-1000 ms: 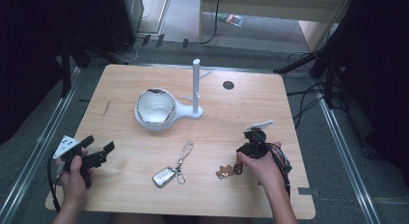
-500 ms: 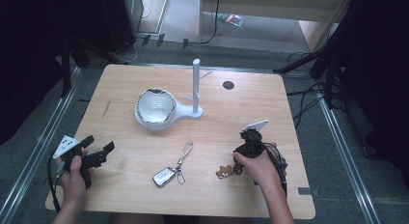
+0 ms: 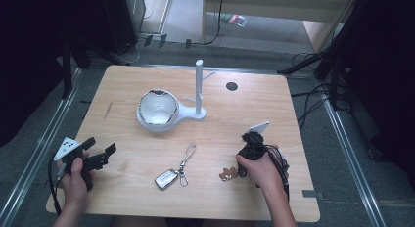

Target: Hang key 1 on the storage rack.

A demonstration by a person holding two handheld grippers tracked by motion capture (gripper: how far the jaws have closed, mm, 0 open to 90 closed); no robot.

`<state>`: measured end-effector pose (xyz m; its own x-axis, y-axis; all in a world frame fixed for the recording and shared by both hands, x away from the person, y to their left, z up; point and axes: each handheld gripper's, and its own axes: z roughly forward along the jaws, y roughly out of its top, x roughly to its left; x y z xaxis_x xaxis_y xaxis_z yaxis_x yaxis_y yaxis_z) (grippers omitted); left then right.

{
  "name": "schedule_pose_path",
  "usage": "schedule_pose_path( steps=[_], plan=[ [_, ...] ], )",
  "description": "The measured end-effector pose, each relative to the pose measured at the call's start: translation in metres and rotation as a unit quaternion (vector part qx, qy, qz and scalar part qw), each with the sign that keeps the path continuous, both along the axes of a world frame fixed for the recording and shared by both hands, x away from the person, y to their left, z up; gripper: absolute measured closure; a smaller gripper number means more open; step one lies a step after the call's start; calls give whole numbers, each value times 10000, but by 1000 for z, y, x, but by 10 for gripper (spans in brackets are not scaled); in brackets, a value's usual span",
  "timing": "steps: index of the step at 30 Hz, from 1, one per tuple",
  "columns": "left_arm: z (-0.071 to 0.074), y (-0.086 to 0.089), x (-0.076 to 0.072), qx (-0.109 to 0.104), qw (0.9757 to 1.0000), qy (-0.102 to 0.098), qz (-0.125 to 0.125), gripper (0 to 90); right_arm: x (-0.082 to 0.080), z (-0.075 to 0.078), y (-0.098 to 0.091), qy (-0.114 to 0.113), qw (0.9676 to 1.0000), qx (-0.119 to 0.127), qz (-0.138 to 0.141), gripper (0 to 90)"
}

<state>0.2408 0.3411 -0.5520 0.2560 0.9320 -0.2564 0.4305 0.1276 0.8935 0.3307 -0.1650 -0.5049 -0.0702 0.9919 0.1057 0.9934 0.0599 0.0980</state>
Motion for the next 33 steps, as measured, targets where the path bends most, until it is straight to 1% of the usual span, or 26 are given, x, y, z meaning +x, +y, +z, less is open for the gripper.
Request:
schedule_pose_path(
  steps=[1, 3, 5, 6, 7, 8, 10, 12, 13, 17, 21, 26, 29, 32, 33],
  plan=[
    [0, 0, 0, -2, 10000, 0, 0, 69, 0, 0, 0, -27, 10000, -51, 47, 647],
    [0, 0, 0, -3, 10000, 1, -2, 69, -1, 0, 2, -24, 9999, -108, 50, 655],
    [0, 0, 0, -1, 10000, 0, -2, 69, -2, 0, 3, -85, 9997, -173, 175, 664],
    [0, 0, 0, -1, 10000, 0, -2, 69, -2, 0, 3, -85, 9997, -173, 175, 664],
    [0, 0, 0, 1, 10000, -1, -4, 69, -3, -1, 5, -131, 9992, -276, 252, 671],
    [0, 0, 0, 1, 10000, -2, -2, 69, -3, 0, 7, -120, 9990, -333, 264, 674],
    [0, 0, 0, 1, 10000, -2, -3, 69, -5, -1, 10, -170, 9980, -475, 386, 679],
    [0, -1, 0, 3, 10000, -2, 8, 69, -6, -1, 14, -202, 9971, -604, 416, 687],
    [0, 0, 0, 6, 10000, 2, 2, 69, -6, -1, 15, -214, 9970, -616, 416, 689],
    [0, -1, 0, 16, 10000, -1, 2, 69, -5, -1, 13, -187, 9971, -581, 452, 692],
    [0, 0, 0, 8, 10000, 1, 0, 69, -6, -1, 12, -229, 9969, -569, 489, 697],
    [0, 0, 0, -4, 10000, -3, -8, 69, -7, 0, 4, -256, 9984, -271, 421, 702],
    [0, 0, 0, 1, 10000, -5, -7, 69, -10, 0, -1, -399, 9981, -225, 418, 703],
    [0, 0, 0, 6, 10000, -7, -6, 69, -15, 4, -7, -638, 9972, -76, 381, 704],
    [0, 0, 0, 6, 10000, -7, -6, 69, -16, 6, -8, -724, 9966, -74, 377, 704]
  ],
)
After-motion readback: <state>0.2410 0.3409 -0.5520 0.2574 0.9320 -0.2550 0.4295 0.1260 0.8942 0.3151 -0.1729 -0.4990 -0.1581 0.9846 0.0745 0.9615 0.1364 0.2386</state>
